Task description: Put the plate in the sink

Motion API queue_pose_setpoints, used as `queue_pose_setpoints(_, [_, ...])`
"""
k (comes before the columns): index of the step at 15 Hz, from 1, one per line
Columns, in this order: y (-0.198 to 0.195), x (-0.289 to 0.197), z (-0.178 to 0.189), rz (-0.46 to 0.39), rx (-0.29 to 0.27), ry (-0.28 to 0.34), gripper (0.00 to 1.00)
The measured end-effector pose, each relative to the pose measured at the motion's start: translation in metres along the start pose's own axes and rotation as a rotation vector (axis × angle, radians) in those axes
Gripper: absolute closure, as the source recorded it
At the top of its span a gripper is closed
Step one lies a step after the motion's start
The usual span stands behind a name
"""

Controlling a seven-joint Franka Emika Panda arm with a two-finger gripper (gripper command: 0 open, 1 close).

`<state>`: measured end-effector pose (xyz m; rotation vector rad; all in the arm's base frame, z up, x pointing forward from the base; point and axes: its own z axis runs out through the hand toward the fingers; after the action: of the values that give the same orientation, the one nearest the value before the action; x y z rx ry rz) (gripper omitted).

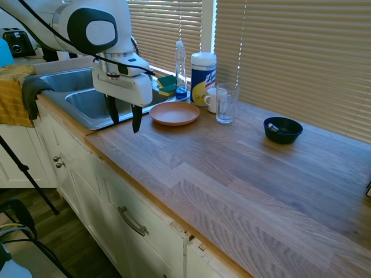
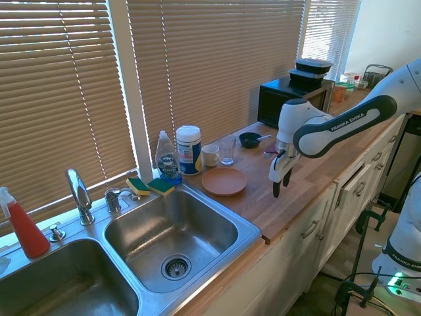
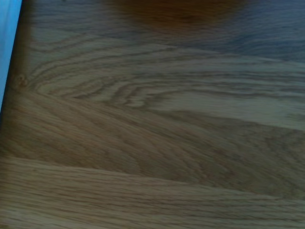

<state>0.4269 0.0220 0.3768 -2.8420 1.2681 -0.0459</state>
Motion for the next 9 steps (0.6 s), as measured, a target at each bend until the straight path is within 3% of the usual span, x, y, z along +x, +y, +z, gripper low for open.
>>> queue_pose_setpoints(5, [-0.005,0.006,-0.006,0.017,0.032,0.006,0.00])
queue_pose_setpoints(9, [0.001,0.063,-0.011,0.094,0.095,0.020,0.00])
